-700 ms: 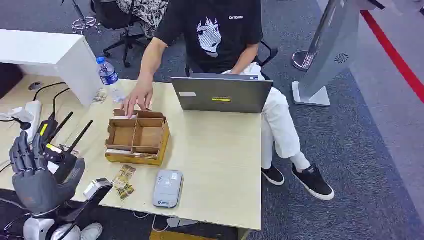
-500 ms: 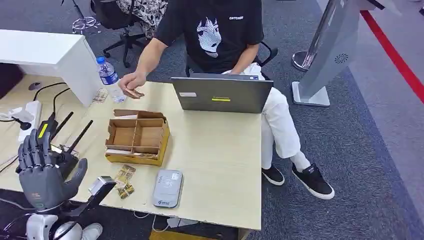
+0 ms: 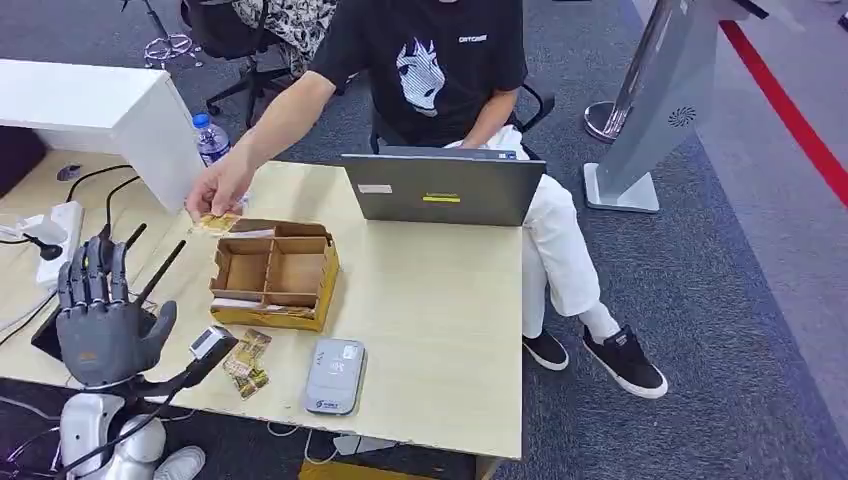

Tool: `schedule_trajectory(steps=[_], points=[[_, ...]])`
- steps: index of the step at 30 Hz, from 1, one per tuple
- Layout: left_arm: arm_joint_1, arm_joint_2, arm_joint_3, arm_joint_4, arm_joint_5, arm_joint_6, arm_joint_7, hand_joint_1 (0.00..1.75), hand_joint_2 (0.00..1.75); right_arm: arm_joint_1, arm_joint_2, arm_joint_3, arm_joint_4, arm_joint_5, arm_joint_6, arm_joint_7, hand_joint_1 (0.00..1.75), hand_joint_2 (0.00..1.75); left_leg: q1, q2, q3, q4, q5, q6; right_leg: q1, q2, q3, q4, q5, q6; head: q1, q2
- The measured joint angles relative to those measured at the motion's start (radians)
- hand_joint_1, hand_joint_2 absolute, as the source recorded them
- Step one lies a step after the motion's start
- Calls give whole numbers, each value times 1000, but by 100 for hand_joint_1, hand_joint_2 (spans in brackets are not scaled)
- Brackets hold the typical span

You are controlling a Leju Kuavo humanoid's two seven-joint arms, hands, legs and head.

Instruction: Pass the card to the sensor for recognition and then transmit it.

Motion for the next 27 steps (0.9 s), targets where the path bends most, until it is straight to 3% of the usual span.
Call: schedule_trajectory(steps=[5,13,14,15,16,27], points=[[-41,23,-32,43,-56,3,19,0,175,-8,2,0,0,7,-2,3,0,175,0,0,-2,0,1,1,0,0,-2,0,1,1,0,0],[-58,24,-76,62,-85,16,35,0,175,-11,6,0,0,18,-6,3,0,175,0,0,-3,0,1,1,0,0,-3,0,2,0,0,0],[-58,24,-80,62,-85,17,36,47,175,-11,6,0,0,18,-8,3,0,175,0,0,-3,0,1,1,0,0,-3,0,2,0,0,0],[-58,24,-84,62,-85,18,36,164,175,-11,7,0,0,18,-8,3,0,175,0,0,-3,0,1,1,0,0,-3,0,2,0,0,0],[-58,23,-87,62,-86,18,36,175,175,-12,7,0,0,18,-10,3,0,175,0,0,-3,0,1,1,0,0,-3,0,2,0,0,0],[-54,16,-101,62,-88,18,7,175,175,-12,7,-4,0,22,-16,3,0,175,0,0,-4,0,2,1,0,0,-4,0,3,1,0,0]])
